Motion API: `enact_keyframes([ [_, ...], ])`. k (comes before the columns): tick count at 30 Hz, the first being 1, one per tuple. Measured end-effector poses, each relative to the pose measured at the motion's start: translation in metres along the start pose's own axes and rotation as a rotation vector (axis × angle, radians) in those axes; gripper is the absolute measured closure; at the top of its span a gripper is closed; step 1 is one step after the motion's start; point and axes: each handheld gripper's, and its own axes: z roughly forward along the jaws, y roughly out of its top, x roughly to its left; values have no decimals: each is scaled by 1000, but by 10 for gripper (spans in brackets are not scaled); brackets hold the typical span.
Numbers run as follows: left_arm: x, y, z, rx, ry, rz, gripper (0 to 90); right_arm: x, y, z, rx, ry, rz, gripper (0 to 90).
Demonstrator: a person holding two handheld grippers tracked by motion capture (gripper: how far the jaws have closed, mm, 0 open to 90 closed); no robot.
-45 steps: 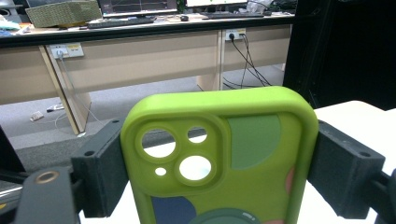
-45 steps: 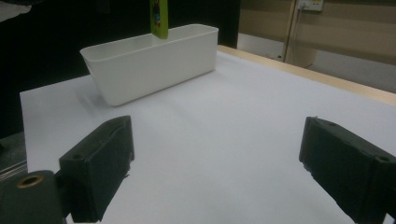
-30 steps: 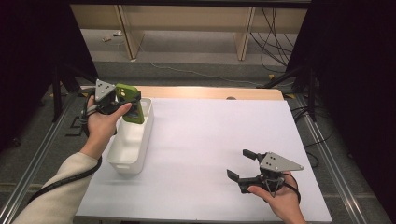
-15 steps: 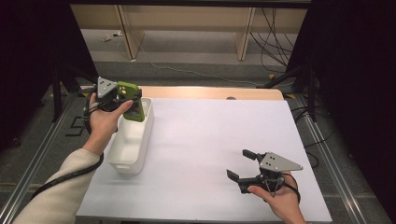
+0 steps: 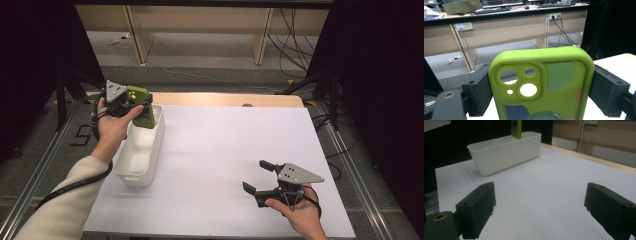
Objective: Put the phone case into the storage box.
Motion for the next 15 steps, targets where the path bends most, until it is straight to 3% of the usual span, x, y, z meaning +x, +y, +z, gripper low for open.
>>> enact_keyframes([
  [15, 1, 0, 8, 7, 12, -7, 155, 0, 0, 0, -1, 3, 0, 113],
])
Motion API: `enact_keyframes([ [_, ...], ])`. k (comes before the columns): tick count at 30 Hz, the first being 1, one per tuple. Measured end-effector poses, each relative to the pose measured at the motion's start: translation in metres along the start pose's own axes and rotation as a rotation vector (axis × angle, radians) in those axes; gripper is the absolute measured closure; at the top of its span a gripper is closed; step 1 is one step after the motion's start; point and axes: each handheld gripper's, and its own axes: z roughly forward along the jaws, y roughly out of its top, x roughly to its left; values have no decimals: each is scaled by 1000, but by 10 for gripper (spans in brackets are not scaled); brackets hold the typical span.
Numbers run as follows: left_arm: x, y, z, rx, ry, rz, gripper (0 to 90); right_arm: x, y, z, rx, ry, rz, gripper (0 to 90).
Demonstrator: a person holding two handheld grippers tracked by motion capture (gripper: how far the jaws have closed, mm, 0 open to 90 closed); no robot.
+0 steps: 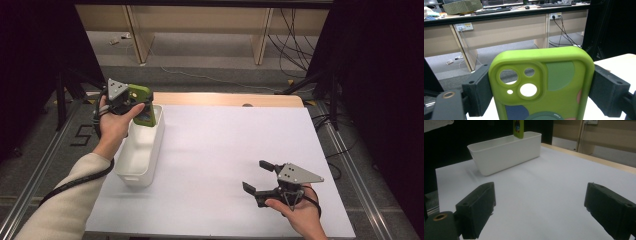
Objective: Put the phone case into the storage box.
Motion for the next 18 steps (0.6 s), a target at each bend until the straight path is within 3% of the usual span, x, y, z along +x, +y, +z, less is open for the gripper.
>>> enact_keyframes([
  [18, 1, 1, 17, 17, 14, -4, 155, 0, -1, 0, 2, 3, 0, 113],
])
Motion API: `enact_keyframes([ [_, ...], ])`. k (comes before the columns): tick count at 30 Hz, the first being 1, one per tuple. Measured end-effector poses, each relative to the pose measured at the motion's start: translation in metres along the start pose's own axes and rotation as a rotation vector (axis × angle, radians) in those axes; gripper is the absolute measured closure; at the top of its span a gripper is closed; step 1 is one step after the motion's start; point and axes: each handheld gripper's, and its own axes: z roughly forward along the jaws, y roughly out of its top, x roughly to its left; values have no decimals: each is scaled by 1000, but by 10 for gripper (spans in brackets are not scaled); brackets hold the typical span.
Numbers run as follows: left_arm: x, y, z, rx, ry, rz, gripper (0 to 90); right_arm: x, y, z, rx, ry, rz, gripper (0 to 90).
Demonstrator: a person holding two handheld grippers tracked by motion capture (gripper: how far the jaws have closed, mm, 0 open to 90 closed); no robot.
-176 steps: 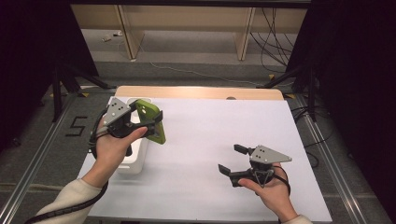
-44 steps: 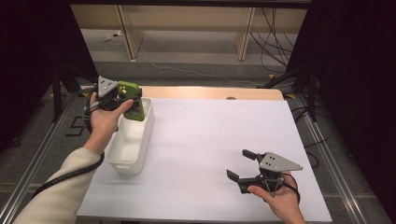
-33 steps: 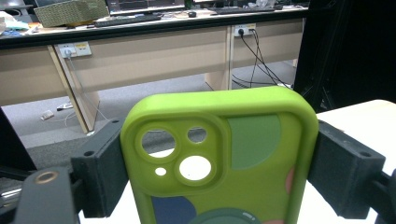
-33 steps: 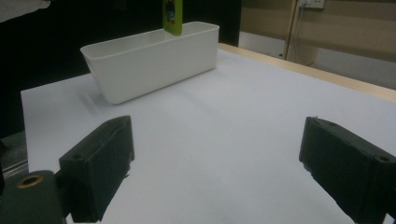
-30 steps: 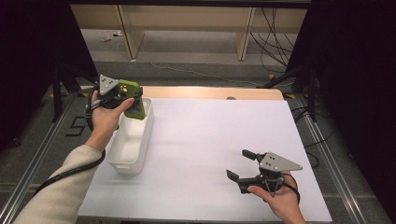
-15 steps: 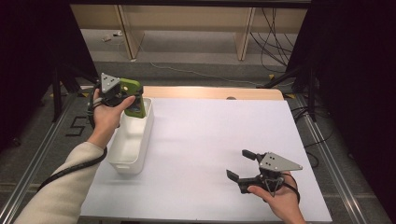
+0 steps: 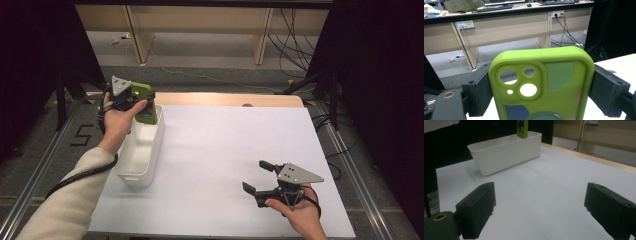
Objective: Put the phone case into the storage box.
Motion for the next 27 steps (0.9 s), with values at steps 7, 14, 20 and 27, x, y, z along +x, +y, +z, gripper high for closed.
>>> enact_keyframes([
  [7, 3, -2, 5, 12, 12, -4, 155, 0, 0, 0, -2, -1, 3, 112],
  [14, 5, -4, 9, 24, 19, -11, 155, 0, -1, 0, 0, 0, 5, 112],
  [20, 5, -4, 12, 24, 17, -12, 155, 0, -1, 0, 1, 1, 6, 113],
  [27, 6, -5, 17, 33, 24, -12, 155, -1, -1, 0, -1, 2, 7, 113],
])
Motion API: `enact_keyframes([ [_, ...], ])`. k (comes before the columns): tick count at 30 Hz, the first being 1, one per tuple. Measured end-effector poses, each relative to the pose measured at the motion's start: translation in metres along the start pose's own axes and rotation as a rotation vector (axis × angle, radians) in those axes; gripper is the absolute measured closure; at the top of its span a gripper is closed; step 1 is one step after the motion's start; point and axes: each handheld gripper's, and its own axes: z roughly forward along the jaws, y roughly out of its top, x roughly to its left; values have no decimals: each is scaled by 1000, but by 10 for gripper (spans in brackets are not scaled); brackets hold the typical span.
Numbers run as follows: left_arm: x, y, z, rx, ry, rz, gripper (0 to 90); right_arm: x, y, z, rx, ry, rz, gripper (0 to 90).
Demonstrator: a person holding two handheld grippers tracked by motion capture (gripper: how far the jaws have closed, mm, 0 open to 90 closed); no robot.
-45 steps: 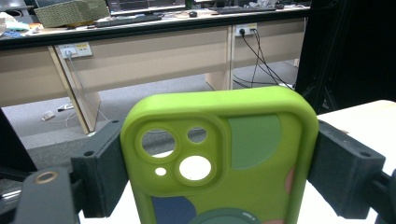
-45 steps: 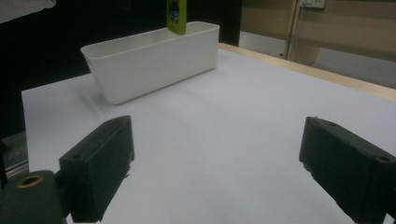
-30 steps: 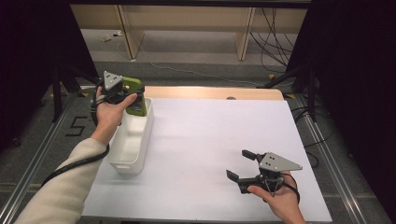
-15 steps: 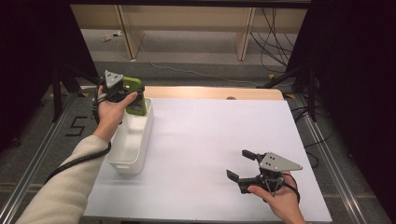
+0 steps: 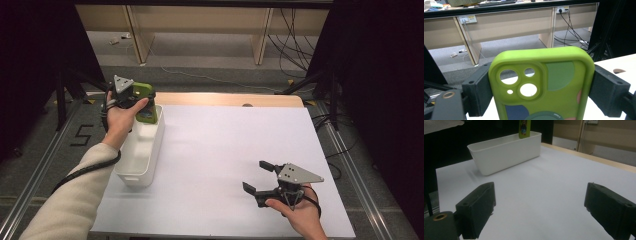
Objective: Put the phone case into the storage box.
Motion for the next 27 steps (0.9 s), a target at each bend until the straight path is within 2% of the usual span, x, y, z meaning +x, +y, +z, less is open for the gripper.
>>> enact_keyframes([
  [27, 2, -3, 12, 23, 15, 6, 154, 0, -1, 0, 5, -1, 5, 113],
])
